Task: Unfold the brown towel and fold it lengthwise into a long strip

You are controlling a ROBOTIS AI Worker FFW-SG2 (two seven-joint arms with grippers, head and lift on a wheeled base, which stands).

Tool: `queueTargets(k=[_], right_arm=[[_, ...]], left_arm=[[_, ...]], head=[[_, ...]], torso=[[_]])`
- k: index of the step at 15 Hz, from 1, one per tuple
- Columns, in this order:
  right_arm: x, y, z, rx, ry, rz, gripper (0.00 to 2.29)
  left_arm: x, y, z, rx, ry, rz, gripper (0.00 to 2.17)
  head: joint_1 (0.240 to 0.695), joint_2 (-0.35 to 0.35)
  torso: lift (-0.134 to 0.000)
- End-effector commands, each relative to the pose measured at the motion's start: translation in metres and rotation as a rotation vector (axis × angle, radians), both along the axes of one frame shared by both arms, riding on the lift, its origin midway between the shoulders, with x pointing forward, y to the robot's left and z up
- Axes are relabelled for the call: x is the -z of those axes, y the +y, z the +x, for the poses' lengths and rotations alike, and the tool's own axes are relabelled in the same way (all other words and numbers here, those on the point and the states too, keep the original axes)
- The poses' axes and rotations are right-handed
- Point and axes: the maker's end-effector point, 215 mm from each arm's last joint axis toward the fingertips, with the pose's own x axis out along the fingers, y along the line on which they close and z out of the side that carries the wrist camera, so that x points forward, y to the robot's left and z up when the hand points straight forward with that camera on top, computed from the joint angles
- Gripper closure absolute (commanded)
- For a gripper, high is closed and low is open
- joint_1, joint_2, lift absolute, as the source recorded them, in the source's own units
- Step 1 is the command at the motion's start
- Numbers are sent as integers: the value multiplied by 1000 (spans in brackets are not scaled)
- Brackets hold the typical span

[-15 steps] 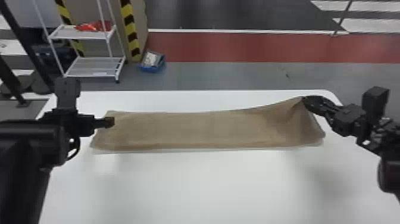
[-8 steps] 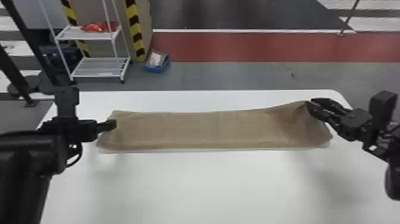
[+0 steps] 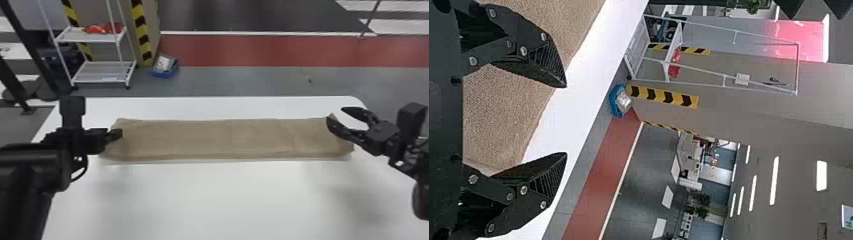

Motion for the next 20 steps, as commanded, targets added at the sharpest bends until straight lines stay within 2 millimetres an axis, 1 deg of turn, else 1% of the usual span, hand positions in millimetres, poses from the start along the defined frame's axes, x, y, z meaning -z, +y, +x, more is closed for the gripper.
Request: queueTargets(k=[1, 2, 3, 4, 5, 8, 9, 11, 12, 13, 15, 16, 17, 18, 20], right_arm=[[-3, -6, -3, 12, -6, 4, 478], [-2, -7, -4, 14, -7, 9, 478], [-2, -11, -5, 22, -8, 13, 478], [-3, -14, -6, 27, -10, 19, 478], [-3, -23, -9, 41, -12, 18, 478], [-1, -44, -12, 101, -13, 30, 478], [4, -53, -12, 130, -5, 26, 478], [8, -59, -13, 151, 5, 25, 478], [19, -67, -13, 178, 46, 32, 478], [34, -75, -13, 209, 99, 43, 481], [57, -76, -15, 217, 178, 46, 508], [63, -74, -16, 218, 196, 47, 518], [64, -74, -16, 219, 198, 52, 630], [66, -75, -17, 222, 204, 57, 670], [64, -74, -16, 221, 200, 63, 670]], left_arm=[[2, 0, -1, -3, 11, -1, 974], [4, -1, -3, -5, 15, -2, 1004], [4, 1, -3, -8, 15, 2, 1116], [4, 2, -2, -14, 14, 2, 1332], [3, 2, -2, -15, 13, -7, 1355], [0, 1, -5, -17, -4, -23, 1386], [-2, 1, -7, -21, -18, -35, 1386], [-12, -4, -7, -10, -41, -39, 1382], [-11, -8, -7, -1, -40, -41, 1382], [-10, -12, -7, 5, -38, -42, 1382], [-9, -21, -6, 21, -43, -41, 1382], [-8, -22, -5, 24, -43, -39, 1382], [-7, -23, -6, 25, -42, -39, 1382], [-8, -24, -5, 27, -44, -38, 1382], [-9, -21, -5, 26, -45, -36, 1382]], head=[[695, -20], [695, -21], [695, -24], [695, -26], [695, -28], [695, -42], [695, -47], [695, -62], [695, -68], [695, -78], [695, -92], [695, -98], [695, -106], [695, -107], [695, -109]], torso=[[-113], [-113], [-113], [-113], [-113], [-113], [-113], [-113], [-113], [-113], [-113], [-113], [-113], [-113], [-113]])
